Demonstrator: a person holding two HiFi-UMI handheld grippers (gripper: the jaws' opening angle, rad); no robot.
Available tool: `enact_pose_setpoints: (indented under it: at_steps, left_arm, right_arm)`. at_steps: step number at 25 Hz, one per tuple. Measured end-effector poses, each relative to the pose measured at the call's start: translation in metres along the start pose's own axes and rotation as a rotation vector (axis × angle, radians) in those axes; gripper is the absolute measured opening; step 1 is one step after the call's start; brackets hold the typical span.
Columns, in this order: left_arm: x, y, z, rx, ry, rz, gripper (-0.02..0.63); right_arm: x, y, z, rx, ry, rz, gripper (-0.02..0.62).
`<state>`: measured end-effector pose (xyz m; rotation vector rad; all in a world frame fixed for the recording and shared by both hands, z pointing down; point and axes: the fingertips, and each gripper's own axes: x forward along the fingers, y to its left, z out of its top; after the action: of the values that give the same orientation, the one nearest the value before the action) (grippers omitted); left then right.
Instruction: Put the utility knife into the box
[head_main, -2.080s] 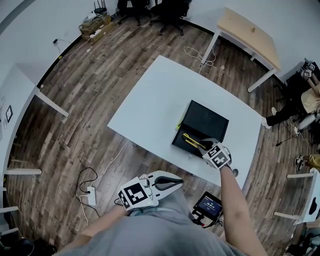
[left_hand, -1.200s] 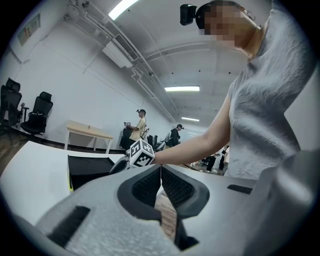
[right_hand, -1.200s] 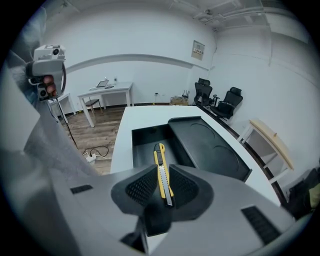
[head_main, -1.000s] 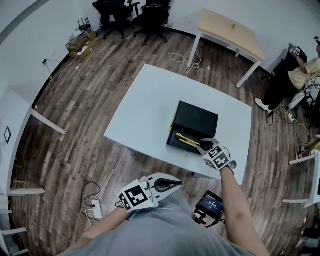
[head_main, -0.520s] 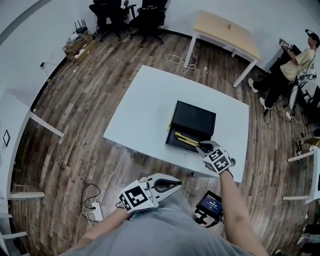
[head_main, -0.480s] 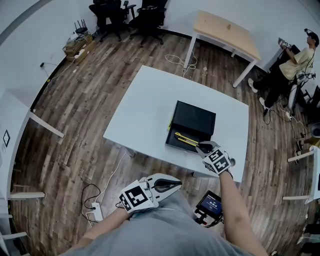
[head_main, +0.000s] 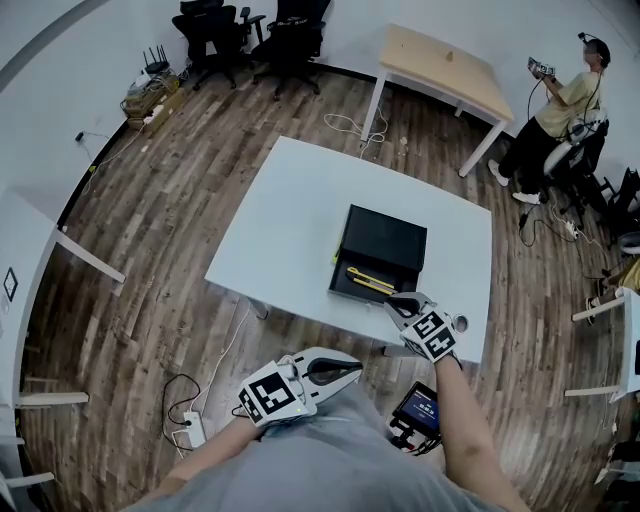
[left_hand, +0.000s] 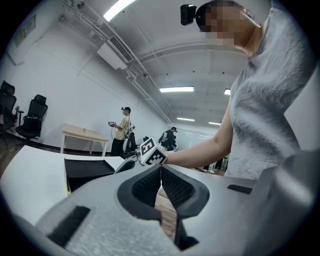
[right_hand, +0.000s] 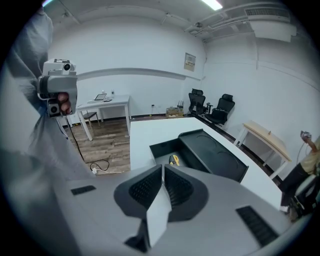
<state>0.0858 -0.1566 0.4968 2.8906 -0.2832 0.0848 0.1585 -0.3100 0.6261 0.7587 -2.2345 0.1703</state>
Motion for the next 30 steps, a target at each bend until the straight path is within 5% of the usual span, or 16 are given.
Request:
enact_pose_setpoints:
  at_steps: [30]
  left_arm:
    - [0.000,-0.005,0.010,0.052,-0.019,-0.027,0.018]
  right_arm:
    - [-0.080,0.059,0.055,0.011,-0.208,-0.111,0.038]
